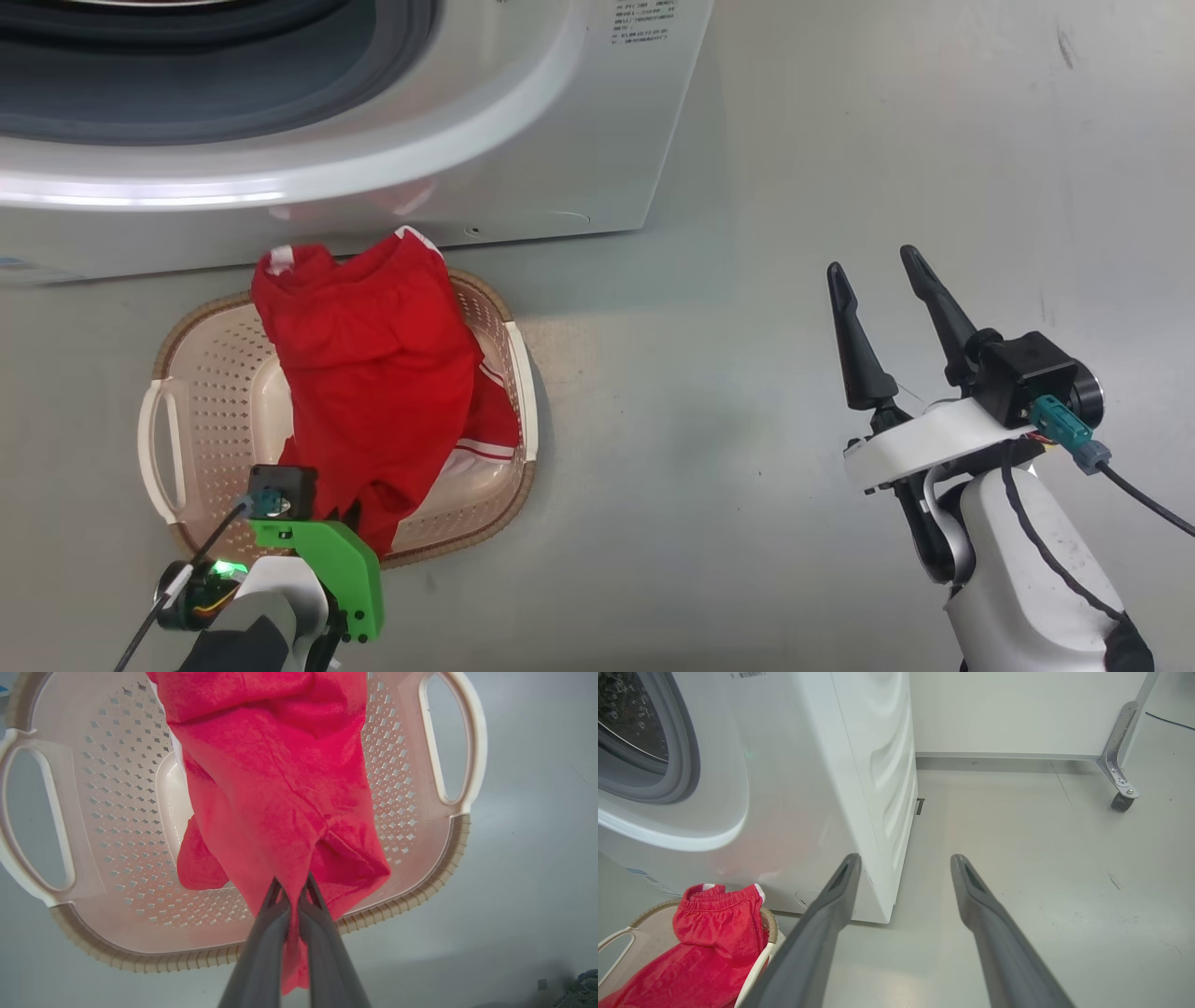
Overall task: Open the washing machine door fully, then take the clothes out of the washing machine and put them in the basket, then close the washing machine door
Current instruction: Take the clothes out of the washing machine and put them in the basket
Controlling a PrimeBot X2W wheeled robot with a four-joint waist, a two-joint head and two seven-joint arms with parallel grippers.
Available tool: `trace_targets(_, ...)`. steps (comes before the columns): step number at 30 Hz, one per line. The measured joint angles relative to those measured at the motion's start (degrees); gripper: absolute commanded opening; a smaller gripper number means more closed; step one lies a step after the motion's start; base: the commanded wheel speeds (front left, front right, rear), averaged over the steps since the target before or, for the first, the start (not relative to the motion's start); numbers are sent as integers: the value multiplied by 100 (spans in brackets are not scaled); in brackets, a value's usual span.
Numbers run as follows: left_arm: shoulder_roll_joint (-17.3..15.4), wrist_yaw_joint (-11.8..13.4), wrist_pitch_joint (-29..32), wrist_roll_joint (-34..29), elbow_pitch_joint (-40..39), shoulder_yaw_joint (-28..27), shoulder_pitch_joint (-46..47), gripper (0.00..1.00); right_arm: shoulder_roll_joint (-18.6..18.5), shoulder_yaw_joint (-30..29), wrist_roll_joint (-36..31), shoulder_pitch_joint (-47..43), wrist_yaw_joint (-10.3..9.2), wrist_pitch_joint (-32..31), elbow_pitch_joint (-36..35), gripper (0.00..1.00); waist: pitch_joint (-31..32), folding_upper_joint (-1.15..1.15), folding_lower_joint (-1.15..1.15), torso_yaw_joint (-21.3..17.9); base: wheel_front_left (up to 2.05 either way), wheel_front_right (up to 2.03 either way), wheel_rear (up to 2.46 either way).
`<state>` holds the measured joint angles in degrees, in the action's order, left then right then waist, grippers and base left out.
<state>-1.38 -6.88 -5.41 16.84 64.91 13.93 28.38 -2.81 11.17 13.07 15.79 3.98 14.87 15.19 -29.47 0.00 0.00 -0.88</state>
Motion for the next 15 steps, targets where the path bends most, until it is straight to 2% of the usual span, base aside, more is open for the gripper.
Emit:
trace_targets(5, 0, -1, -4, 218, -48, -49, 113, 0, 0, -22, -27, 113, 0, 0, -110, 100, -271, 0, 0, -32, 0, 0, 0)
trace_targets(8, 0, 3, -177, 243, -171, -166, 481, 0, -1, -71, -69, 230, 0, 0, -198, 100, -501, 0, 0, -55, 0, 0, 0)
trace_targets(15, -14, 213, -246, 240, -192, -310, 1024, 0, -3, -98, -121, 343, 0, 0, -301, 100, -931, 0, 0, -98, 0, 0, 0)
